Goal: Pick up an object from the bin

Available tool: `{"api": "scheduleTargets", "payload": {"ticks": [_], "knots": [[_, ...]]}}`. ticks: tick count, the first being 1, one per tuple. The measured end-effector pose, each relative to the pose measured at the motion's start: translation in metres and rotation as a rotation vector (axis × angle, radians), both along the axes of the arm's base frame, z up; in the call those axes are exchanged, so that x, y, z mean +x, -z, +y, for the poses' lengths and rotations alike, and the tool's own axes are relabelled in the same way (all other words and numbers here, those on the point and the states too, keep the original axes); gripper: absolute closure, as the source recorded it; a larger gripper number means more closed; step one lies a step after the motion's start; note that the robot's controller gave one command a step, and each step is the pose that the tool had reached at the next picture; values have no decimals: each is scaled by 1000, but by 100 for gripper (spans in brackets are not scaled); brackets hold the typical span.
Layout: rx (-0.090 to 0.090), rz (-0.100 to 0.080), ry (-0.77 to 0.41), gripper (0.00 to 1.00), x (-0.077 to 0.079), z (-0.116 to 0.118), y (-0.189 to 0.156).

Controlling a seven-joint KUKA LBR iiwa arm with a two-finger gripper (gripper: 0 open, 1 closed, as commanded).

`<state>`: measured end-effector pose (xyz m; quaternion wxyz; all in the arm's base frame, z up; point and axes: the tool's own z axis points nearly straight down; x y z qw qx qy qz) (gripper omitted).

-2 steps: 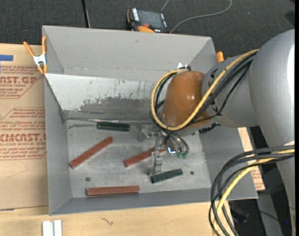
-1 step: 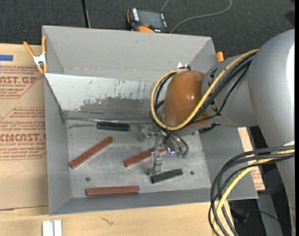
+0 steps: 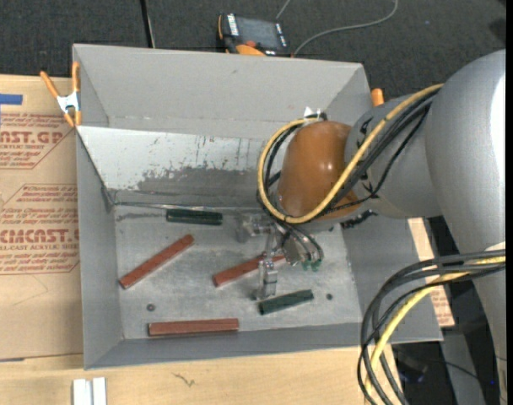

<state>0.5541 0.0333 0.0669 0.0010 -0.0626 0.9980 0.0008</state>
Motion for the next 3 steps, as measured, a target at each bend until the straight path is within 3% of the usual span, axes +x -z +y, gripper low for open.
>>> {"api": "scheduleTargets", "payload": {"ticks": [1, 2, 3], "knots": [[0, 1, 0, 100, 0, 0, 0], [-1, -7, 0, 100, 3, 1, -93], [-2, -3, -1, 100, 4, 1, -116]]}}
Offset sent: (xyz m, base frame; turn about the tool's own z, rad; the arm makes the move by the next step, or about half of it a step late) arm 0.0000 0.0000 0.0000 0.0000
